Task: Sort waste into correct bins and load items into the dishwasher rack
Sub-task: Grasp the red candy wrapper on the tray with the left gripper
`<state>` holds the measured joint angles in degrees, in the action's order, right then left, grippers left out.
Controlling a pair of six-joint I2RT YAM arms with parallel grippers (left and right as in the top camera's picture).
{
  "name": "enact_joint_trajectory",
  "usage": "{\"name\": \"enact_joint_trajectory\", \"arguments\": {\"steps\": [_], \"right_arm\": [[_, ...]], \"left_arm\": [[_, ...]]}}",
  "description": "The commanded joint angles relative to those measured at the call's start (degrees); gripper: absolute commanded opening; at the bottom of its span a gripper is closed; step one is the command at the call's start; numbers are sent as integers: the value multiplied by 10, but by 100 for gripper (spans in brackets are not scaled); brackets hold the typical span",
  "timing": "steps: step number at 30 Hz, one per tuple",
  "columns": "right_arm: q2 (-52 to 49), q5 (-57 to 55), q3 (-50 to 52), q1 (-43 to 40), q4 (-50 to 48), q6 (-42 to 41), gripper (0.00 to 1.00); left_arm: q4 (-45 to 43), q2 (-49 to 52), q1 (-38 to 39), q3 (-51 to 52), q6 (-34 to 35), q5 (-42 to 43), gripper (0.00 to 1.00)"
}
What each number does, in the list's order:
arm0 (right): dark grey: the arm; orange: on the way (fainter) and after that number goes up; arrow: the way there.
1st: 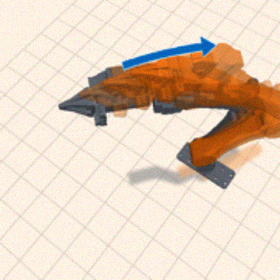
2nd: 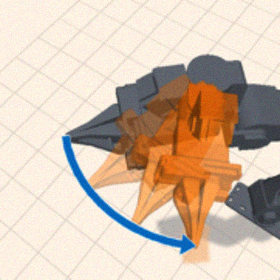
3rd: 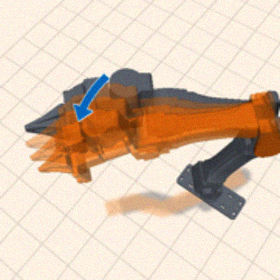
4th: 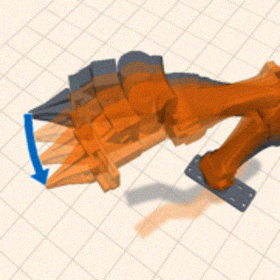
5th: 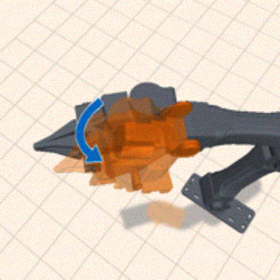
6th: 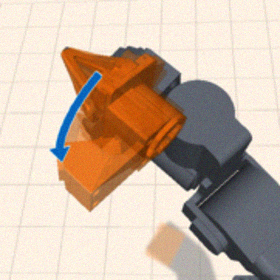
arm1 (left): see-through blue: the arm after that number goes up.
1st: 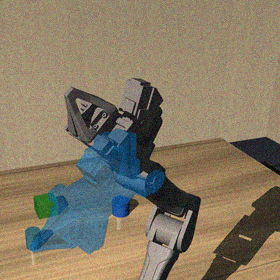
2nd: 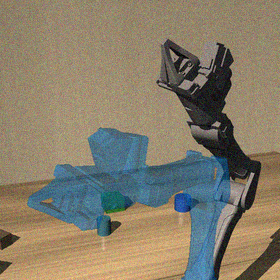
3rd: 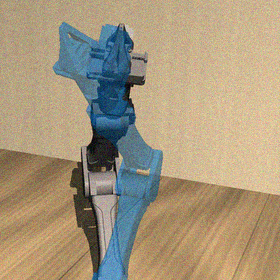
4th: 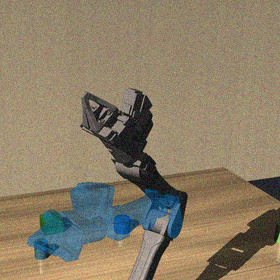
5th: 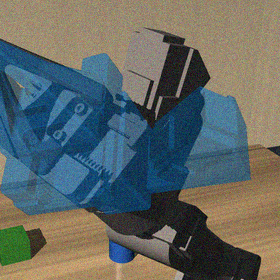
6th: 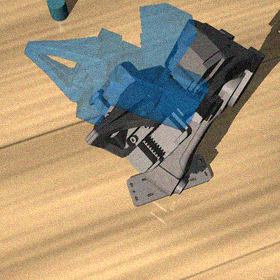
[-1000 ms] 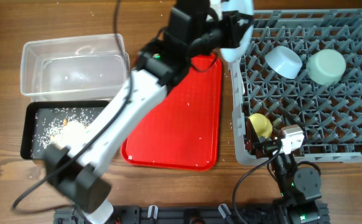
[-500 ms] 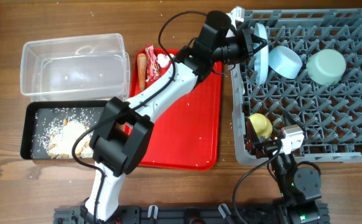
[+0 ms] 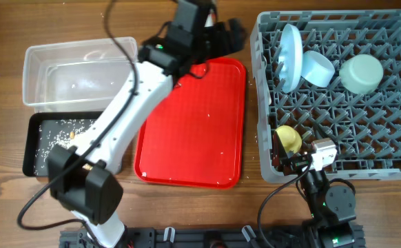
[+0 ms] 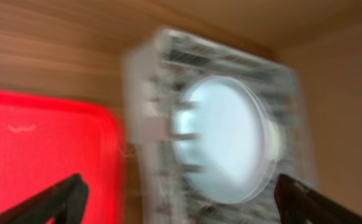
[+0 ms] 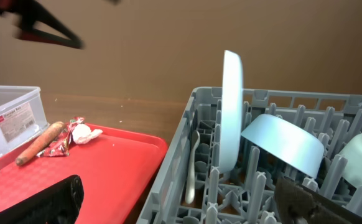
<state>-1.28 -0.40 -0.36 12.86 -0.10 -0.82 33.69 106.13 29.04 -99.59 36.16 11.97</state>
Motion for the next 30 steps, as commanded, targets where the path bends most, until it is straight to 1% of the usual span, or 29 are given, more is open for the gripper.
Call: {"name": "enact_joint_trajectory", "arguments": {"steps": [1, 2, 3, 4, 5, 7, 8, 10, 11, 13, 14, 15, 16, 17, 20, 21, 23, 25, 27, 30], "right_arm": [[3, 5, 0, -2, -3, -7, 100], [3, 5, 0, -2, -3, -7, 100], [3, 5, 0, -2, -3, -7, 100], [3, 5, 0, -2, -3, -7, 100], [3, 5, 0, -2, -3, -7, 100], [3, 5, 0, -2, -3, -7, 100], [3, 5, 0, -2, -3, -7, 100], [3, 5, 0, -2, -3, -7, 100], [3, 5, 0, -2, -3, -7, 100], [3, 5, 0, -2, -3, -7, 100], [3, 5, 0, -2, -3, -7, 100], [3, 5, 0, -2, -3, -7, 100], [3, 5, 0, -2, -3, -7, 100], [3, 5, 0, -2, -3, -7, 100], [3, 5, 0, -2, -3, -7, 100], [3, 5, 0, -2, -3, -7, 100], [3, 5, 0, -2, -3, -7, 100], [3, 5, 0, -2, -3, -7, 100], [3, 5, 0, -2, -3, -7, 100], [3, 5, 0, -2, -3, -7, 100]], "left_arm": [[57, 55, -15, 3, -132, -172, 82], [57, 84, -17, 3, -162, -207, 80], [55, 106, -18, 3, -167, -239, 79], [52, 134, -19, 3, -167, -278, 76], [50, 156, -20, 3, -171, -301, 73], [42, 190, -21, 3, -183, -316, 71], [38, 204, -21, 3, -182, -331, 66], [24, 226, -21, 3, -182, -365, 66], [12, 236, -22, 3, -182, -373, 70], [-12, 244, -24, 3, -181, -371, 68], [-23, 244, -24, 3, -182, -369, 58], [-25, 244, -24, 3, -182, -360, 39], [-22, 245, -26, 4, -182, -317, 40], [-23, 250, -26, 4, -177, -297, 41], [-22, 267, -26, 4, -176, -295, 36], [-17, 268, -26, 4, -175, -293, 29], [-8, 263, -26, 3, -175, -273, 4], [5, 237, -25, 2, -166, -233, 4], [40, 197, -25, -7, -137, -232, 4], [119, 100, -37, -18, -118, -253, 4]]}}
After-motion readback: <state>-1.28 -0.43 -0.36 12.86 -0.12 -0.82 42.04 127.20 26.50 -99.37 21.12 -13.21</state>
